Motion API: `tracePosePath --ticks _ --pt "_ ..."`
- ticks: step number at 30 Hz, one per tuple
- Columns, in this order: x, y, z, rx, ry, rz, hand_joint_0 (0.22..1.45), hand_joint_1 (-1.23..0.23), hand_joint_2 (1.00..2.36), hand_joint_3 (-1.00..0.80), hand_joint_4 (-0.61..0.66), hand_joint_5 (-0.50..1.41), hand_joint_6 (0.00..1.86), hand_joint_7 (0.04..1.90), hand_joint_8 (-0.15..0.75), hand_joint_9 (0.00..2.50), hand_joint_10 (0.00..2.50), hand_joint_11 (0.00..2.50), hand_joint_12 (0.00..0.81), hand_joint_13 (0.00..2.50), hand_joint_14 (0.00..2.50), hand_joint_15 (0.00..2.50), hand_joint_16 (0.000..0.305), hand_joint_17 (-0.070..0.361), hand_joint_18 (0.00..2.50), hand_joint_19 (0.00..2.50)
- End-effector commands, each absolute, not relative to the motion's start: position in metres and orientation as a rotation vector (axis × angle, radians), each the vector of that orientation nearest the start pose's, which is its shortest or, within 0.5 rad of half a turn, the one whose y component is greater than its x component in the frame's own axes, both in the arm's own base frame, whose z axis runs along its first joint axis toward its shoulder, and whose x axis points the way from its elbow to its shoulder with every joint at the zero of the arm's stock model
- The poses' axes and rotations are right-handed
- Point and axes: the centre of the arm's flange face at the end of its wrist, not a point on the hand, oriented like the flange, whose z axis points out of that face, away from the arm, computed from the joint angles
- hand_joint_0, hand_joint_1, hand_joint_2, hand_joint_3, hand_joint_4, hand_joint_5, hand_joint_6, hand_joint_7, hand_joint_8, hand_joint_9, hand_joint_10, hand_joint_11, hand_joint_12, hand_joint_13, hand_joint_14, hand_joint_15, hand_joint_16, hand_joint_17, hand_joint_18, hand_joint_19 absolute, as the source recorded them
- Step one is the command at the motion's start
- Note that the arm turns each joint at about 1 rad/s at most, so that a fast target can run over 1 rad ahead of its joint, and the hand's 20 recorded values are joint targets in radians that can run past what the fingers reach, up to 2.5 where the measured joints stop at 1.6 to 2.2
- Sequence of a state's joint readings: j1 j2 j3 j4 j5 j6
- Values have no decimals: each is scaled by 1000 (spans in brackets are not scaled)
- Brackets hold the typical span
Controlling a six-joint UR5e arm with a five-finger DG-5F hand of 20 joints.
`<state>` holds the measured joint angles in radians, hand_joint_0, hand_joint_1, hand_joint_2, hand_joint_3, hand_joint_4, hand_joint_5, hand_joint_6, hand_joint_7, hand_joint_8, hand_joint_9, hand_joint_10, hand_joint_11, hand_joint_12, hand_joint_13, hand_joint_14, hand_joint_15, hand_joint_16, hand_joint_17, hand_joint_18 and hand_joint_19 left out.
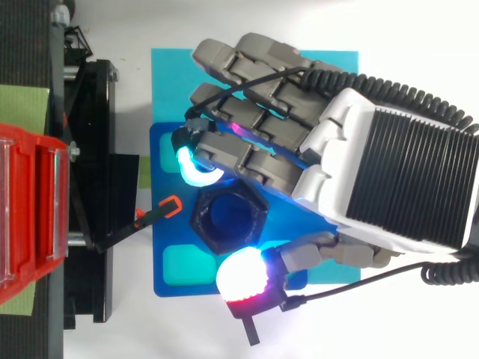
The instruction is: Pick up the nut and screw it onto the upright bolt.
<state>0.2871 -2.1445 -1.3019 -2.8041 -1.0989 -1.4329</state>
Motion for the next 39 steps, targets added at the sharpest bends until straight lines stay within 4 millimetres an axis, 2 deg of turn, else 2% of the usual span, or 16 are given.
tracePosePath --ticks 1,8,11,18,39 --pt "718 26 305 257 1527 -16 535 -593 1000 -500 287 -143 501 1201 305 474 0 0 363 402 0 0 46 103 308 0" --pt "719 26 307 247 1525 6 534 -593 1000 -500 289 -143 501 1198 306 476 0 0 363 405 0 0 46 103 309 0" --pt "723 27 318 250 1507 12 534 -593 1000 -500 288 -143 501 1201 306 478 0 0 364 406 0 0 46 103 311 0" --pt "723 28 327 235 1536 12 533 -592 1000 -500 279 -142 501 1192 305 478 0 0 364 405 0 0 46 103 309 0" --pt "722 12 326 227 1561 7 534 -591 1000 -500 283 -142 501 1182 301 481 0 0 362 405 0 0 45 102 313 0"
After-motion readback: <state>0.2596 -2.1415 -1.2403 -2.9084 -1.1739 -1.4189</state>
